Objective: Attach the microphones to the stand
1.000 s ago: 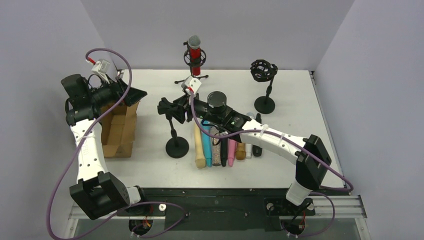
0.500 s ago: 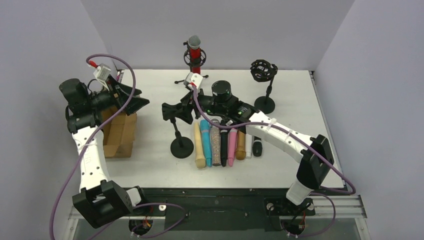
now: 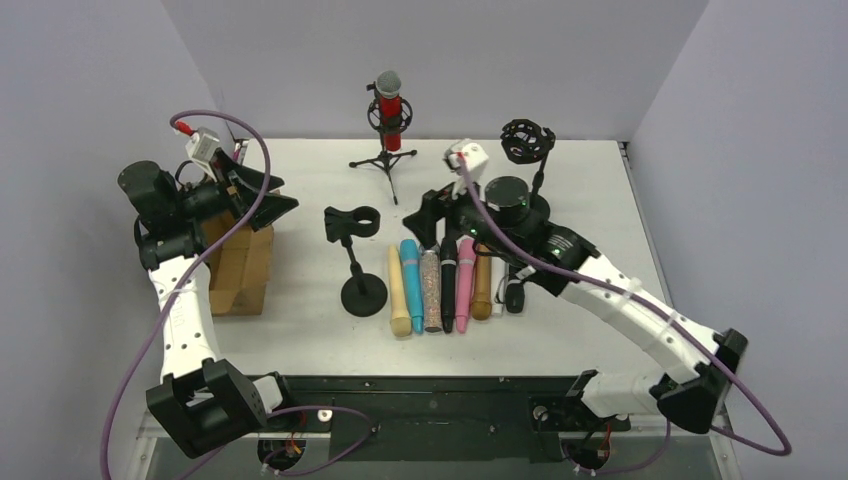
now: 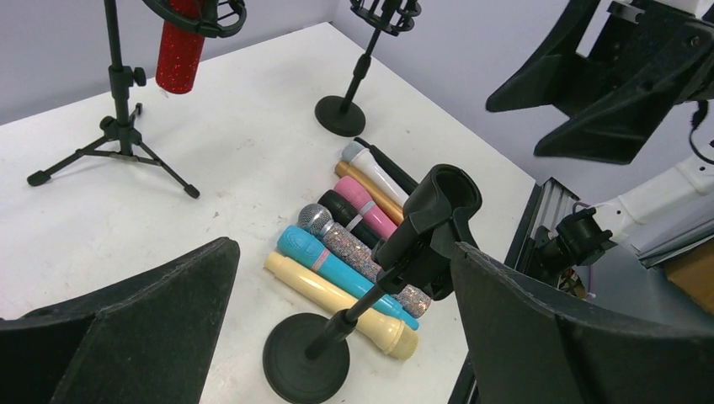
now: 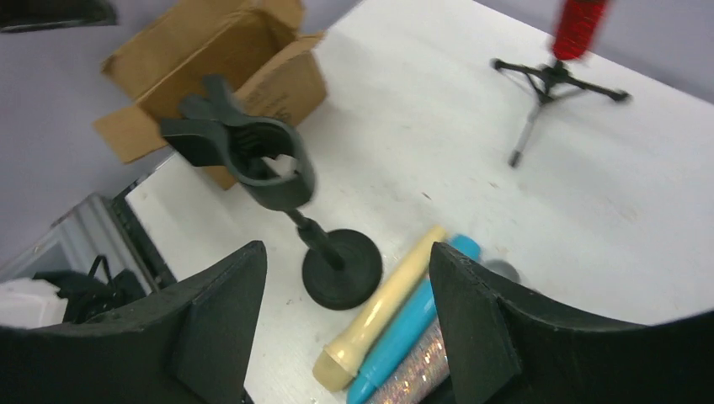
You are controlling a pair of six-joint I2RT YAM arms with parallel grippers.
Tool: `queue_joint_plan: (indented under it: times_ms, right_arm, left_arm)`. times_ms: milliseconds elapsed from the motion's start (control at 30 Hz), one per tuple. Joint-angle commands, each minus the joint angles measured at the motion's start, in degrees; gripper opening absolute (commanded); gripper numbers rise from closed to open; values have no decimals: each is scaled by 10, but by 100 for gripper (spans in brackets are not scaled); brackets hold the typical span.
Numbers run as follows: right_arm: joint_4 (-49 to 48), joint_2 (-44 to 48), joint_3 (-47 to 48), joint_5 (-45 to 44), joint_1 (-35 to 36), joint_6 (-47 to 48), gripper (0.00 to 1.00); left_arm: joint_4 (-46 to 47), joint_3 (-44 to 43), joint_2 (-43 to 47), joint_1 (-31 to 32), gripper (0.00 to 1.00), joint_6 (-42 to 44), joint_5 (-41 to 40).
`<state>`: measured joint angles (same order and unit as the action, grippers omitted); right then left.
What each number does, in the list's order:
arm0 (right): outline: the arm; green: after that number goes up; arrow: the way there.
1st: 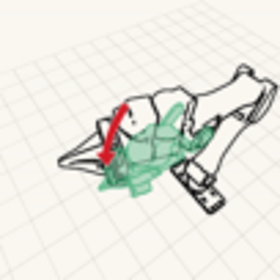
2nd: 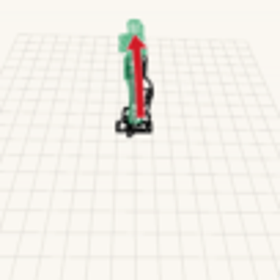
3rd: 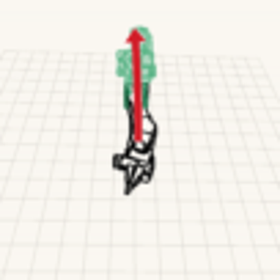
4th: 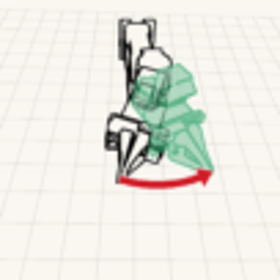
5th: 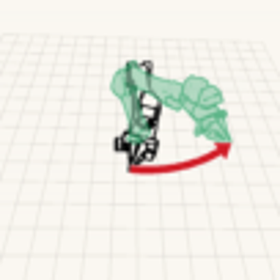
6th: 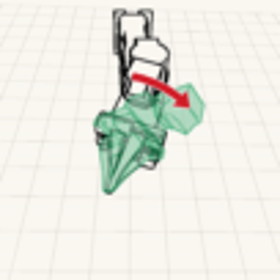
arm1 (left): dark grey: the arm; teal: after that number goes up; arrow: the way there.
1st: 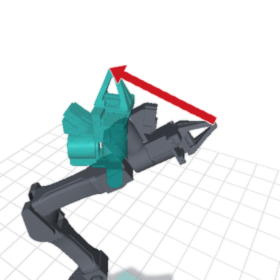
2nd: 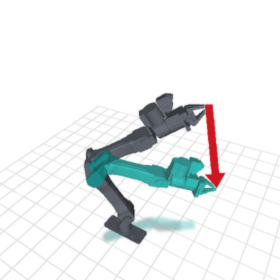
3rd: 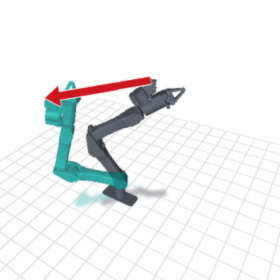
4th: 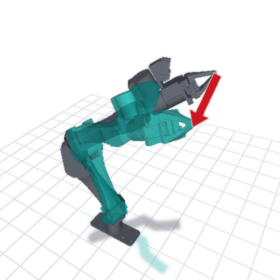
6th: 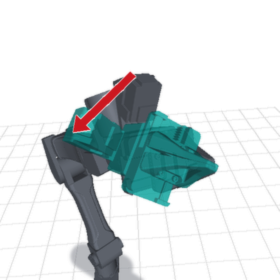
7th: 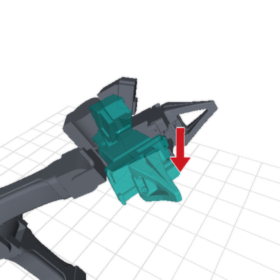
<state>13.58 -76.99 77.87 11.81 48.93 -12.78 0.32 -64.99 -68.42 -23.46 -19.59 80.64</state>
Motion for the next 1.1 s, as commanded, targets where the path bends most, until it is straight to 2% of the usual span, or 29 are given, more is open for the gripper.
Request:
queue_joint_plan:
  times_ms: [0, 133, 367, 633, 833, 1067]
  right_arm:
    - [122, 65, -63, -232, -39, -118, 65]
    - [206, 82, -132, -310, -70, -167, 60]
    - [178, 114, -253, -352, -74, -227, 52]
    - [137, 55, -256, -359, -100, -219, 42]
    - [96, -33, -240, -340, -107, -213, 36]
    - [37, -67, -278, -305, -106, -226, 40]
  left_arm:
    - [27, -1, 15, -10, 96, -17, -10]
    - [11, -8, 13, -14, 96, -28, -27]
    - [-36, 4, 25, -30, 96, -25, -33]
    - [-52, 26, 33, -31, 96, -17, -42]
    - [-135, 8, 42, -44, 96, 39, -50]
    - [-207, -39, 31, -47, 96, 87, -67]
